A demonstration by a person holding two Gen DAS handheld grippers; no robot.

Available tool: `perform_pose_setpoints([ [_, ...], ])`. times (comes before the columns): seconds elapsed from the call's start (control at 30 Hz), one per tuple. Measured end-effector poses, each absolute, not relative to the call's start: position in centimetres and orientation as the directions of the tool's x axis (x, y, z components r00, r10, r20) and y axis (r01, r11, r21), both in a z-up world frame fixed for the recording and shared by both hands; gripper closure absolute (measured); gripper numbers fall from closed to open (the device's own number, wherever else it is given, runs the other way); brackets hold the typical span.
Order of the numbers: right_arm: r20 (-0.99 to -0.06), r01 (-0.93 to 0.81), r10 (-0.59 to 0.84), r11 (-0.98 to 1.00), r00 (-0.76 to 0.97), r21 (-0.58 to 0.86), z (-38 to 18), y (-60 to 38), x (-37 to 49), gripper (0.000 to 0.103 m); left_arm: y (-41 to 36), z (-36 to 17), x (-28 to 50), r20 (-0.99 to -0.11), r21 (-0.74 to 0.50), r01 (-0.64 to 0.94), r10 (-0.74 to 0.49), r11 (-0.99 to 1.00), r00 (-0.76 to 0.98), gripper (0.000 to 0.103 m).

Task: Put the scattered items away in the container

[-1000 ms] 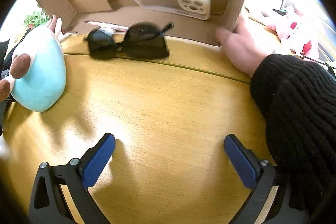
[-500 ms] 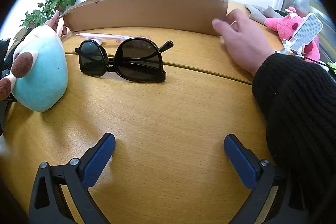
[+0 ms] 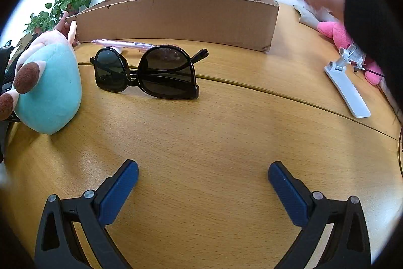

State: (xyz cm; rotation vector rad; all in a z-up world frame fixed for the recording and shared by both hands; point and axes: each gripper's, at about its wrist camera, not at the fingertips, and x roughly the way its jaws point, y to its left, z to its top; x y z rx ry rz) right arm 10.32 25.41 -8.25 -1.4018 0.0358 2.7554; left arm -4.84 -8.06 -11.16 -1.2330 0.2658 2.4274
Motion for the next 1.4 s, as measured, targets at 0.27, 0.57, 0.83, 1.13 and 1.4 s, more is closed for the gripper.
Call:
perform_pose_setpoints([
  [0.27, -0.809, -0.051, 0.035, -0.999, -0.587, -0.006, -8.43, 25.23, 10.26, 0.0, -7.94, -11.16, -4.84, -0.806, -0.012, -0.435, 0.267, -0.9, -0.529, 0.0],
  [0.57, -0.808, -0.046, 0.032, -0.999, -0.588, -0.007, -8.33, 25.15, 10.1, 0.0, -7.88, -11.16, -4.85, -0.806, -0.012, -0.436, 0.267, -0.9, -0.529, 0.0],
  [0.83, -0.808, -0.044, 0.032, -0.999, -0.588, -0.007, -8.36, 25.22, 10.12, 0.0, -7.82, -11.17, -4.83, -0.806, -0.012, -0.442, 0.27, -0.897, -0.527, 0.0],
  [1.13, -0.808, -0.043, 0.031, -0.999, -0.588, -0.007, -8.39, 25.31, 10.12, 0.0, -7.9, -11.16, -4.88, -0.806, -0.012, -0.457, 0.279, -0.89, -0.522, 0.0],
  [1.4, -0.808, -0.042, 0.03, -0.999, -0.589, -0.007, -8.42, 25.38, 10.11, 0.0, -7.98, -11.12, -4.94, -0.806, -0.012, -0.463, 0.283, -0.886, -0.52, 0.0],
])
